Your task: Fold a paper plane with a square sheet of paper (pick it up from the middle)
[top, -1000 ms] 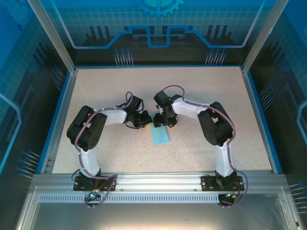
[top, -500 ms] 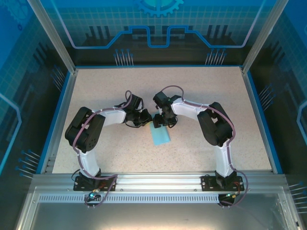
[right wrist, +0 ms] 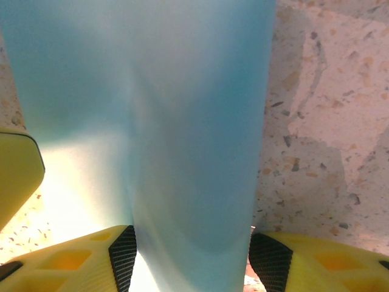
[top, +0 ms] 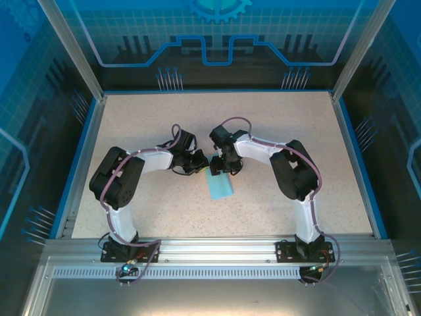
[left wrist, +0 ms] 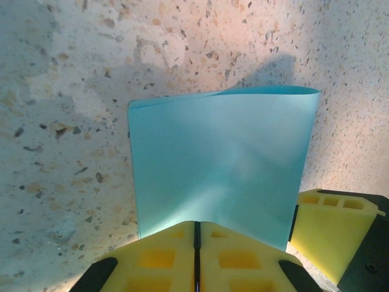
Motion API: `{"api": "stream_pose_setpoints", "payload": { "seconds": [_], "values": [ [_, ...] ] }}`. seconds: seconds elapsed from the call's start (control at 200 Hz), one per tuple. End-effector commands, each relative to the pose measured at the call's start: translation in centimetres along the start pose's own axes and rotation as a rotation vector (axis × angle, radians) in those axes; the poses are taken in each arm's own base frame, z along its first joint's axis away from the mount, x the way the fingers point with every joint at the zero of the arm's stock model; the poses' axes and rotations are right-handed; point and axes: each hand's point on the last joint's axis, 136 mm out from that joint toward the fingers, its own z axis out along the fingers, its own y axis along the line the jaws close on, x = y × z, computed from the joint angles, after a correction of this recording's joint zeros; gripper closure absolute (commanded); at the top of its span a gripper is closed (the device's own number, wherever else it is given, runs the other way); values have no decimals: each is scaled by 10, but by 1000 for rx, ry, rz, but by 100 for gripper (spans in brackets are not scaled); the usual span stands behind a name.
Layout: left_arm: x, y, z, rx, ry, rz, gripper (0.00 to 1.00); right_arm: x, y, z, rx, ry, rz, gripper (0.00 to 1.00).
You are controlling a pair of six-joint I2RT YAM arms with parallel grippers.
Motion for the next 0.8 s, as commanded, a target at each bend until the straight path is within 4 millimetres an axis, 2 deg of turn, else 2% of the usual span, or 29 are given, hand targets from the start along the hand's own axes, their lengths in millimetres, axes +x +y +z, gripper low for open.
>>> {"api": "stream_pose_setpoints", "payload": {
  "seconds": [0.0,0.15,0.28,0.34,0.58,0.715,0.795],
  "values": [
    [10,5,9,-10,51,-8,94,46,-32,66,112,170,29,40],
    [13,15,12,-54,65,-18,95,44,-29,63,101,163,29,40],
    [16,29,14,-115,74,-29,96,37,-21,53,67,136,28,40],
    [17,35,15,-138,78,-32,97,29,-14,40,36,101,28,41],
    [20,44,17,-170,86,-33,98,-11,8,-43,-133,-178,24,40],
    [19,43,17,-168,85,-27,98,-15,22,-68,-254,-237,-47,40],
    [19,42,17,-170,86,-26,98,-12,35,-75,-346,-232,-96,43]
  ]
}}
